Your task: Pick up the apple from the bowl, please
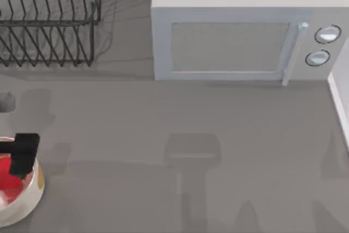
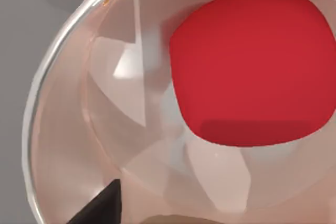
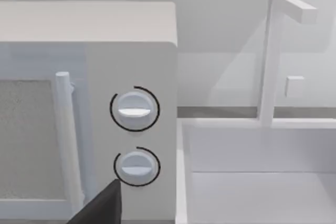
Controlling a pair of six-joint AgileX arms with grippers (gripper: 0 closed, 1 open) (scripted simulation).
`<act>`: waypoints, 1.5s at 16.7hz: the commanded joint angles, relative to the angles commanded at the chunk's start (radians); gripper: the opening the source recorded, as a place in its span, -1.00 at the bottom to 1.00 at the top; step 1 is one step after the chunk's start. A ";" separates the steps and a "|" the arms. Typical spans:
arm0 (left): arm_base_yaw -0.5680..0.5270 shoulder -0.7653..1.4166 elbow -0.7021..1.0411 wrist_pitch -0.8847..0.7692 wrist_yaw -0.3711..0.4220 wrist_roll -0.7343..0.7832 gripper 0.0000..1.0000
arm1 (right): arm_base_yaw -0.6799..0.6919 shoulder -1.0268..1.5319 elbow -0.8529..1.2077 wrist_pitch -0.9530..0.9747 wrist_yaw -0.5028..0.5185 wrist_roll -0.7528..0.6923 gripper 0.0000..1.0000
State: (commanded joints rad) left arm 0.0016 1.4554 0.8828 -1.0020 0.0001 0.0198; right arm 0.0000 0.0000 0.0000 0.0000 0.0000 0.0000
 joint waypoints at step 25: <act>0.003 0.134 -0.179 0.317 0.000 0.005 -0.96 | 0.000 0.000 0.000 0.000 0.000 0.000 1.00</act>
State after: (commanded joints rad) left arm 0.0044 1.5893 0.7039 -0.6853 0.0000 0.0248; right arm 0.0000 0.0000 0.0000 0.0000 0.0000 0.0000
